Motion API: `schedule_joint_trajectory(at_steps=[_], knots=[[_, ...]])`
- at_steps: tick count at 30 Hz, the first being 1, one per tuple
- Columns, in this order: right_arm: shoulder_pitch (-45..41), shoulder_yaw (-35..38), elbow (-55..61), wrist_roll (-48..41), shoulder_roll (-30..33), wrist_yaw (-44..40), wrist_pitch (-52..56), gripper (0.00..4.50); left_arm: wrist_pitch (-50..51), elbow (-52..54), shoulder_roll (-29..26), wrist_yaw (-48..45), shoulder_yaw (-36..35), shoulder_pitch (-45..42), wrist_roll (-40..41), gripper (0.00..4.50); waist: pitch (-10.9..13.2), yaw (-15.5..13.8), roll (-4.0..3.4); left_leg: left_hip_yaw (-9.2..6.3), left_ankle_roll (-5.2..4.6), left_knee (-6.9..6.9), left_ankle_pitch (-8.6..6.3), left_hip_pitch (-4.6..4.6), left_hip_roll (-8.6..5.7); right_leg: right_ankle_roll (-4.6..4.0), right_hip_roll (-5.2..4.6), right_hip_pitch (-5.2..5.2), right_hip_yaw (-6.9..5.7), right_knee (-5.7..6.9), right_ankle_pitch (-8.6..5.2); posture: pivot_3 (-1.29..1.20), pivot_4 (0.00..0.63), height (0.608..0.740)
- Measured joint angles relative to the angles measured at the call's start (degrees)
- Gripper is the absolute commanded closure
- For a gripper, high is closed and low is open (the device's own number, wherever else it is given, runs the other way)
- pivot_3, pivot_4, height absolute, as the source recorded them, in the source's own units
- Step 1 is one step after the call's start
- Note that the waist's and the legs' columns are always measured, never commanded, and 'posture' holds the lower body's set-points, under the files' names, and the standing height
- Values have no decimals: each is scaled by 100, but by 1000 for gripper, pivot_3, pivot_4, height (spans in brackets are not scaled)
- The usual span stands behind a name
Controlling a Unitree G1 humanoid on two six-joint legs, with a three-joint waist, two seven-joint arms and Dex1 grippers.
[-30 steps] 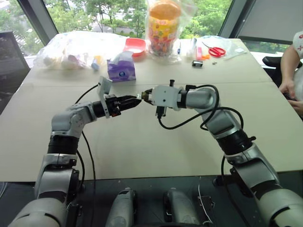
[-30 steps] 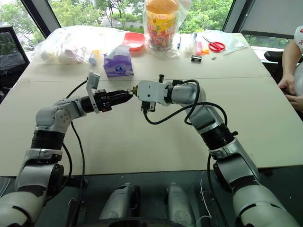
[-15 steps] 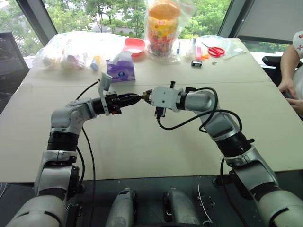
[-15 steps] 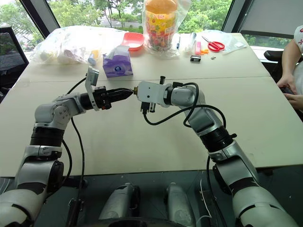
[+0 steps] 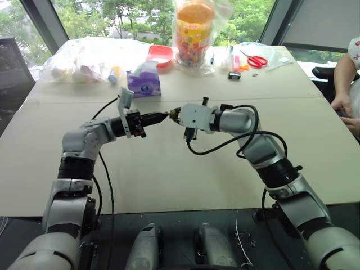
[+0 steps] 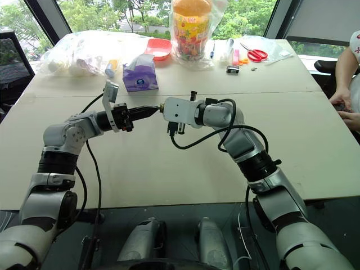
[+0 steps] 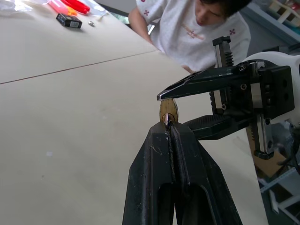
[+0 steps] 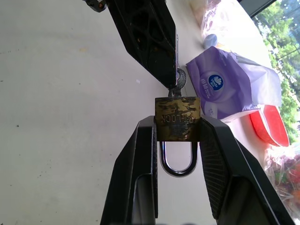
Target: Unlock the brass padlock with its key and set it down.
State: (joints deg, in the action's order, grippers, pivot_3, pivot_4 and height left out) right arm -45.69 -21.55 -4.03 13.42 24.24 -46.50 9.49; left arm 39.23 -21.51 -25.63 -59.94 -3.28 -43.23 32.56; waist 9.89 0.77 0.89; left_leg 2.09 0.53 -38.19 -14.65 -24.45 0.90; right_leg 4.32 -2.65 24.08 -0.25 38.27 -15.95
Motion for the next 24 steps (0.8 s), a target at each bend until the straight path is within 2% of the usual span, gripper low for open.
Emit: schedule_joint_trajectory(at_steps=[4,10,14,16,19,22,24], knots=[[23,10,0,46,37,5,93,3822,-829,-4,35,22,356,-54,-564,4478,0,-11,0,0,0,0,0,0,-2,0,1,-1,0,-1,0,0,150,740],[144,21,-1,96,85,-66,256,3822,-2727,-32,-75,10,1095,-61,-1833,4478,0,4,0,2,0,1,0,1,-1,0,3,1,0,-1,0,0,150,740],[146,32,-1,101,89,-104,304,3822,-3213,-146,-49,11,1150,-61,-2080,4478,0,-3,0,2,-1,1,0,0,0,0,4,1,0,-1,0,0,150,740],[170,33,-1,105,89,-113,315,3822,-2751,-95,-30,-18,1127,-98,-1953,4478,0,-1,0,3,-1,1,0,0,0,0,4,0,0,-1,0,0,150,740],[187,-4,16,105,37,-131,281,3822,-1272,42,-110,-246,894,-175,-1348,4478,0,13,0,2,-2,0,0,-1,-1,1,9,0,-1,0,0,0,150,740],[178,-28,175,99,-2,-138,173,3822,-216,165,-257,-471,548,-175,-720,3638,0,45,0,2,-2,1,0,0,3,1,12,3,-1,2,0,0,150,740],[160,-45,227,97,-83,-126,125,3822,65,234,-248,-460,423,-202,-550,2804,0,30,0,0,-1,0,0,1,3,1,12,3,-1,4,0,0,150,740]])
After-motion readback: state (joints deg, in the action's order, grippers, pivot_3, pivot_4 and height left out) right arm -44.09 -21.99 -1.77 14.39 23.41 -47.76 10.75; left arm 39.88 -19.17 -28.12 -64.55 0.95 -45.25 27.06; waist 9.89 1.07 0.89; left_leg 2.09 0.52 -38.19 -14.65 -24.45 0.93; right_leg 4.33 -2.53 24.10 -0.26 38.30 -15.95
